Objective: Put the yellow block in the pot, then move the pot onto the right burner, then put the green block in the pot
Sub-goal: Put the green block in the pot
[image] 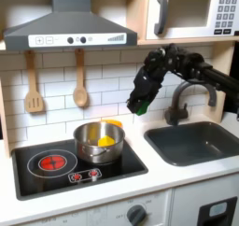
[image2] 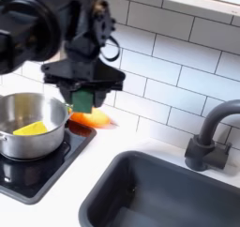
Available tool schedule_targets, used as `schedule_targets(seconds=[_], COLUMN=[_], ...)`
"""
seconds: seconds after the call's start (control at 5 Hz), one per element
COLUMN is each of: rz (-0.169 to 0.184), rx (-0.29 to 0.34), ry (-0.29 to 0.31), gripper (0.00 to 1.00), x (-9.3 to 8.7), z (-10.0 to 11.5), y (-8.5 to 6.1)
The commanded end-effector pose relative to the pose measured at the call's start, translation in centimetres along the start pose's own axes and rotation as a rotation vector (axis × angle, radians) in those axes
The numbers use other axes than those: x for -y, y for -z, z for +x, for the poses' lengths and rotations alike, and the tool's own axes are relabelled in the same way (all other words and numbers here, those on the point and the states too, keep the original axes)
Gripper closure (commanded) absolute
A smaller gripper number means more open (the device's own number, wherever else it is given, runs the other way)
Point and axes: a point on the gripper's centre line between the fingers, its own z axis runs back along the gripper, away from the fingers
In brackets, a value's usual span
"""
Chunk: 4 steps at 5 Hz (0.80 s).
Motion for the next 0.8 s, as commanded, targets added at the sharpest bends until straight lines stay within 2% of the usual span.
schedule_targets(seconds=[0.0,0.4,0.6], rz=[0.022,0.019,0.001], rx=[-0.005,-0.034,-0.047], ry=[-0.06,-0.102,-0.126], gripper=[1.0,1.0,1.0], x=[-3.1,-5.4,-6.3], z=[-0.7,-1.1,-1.2], y=[-0.6,0.1,0.5])
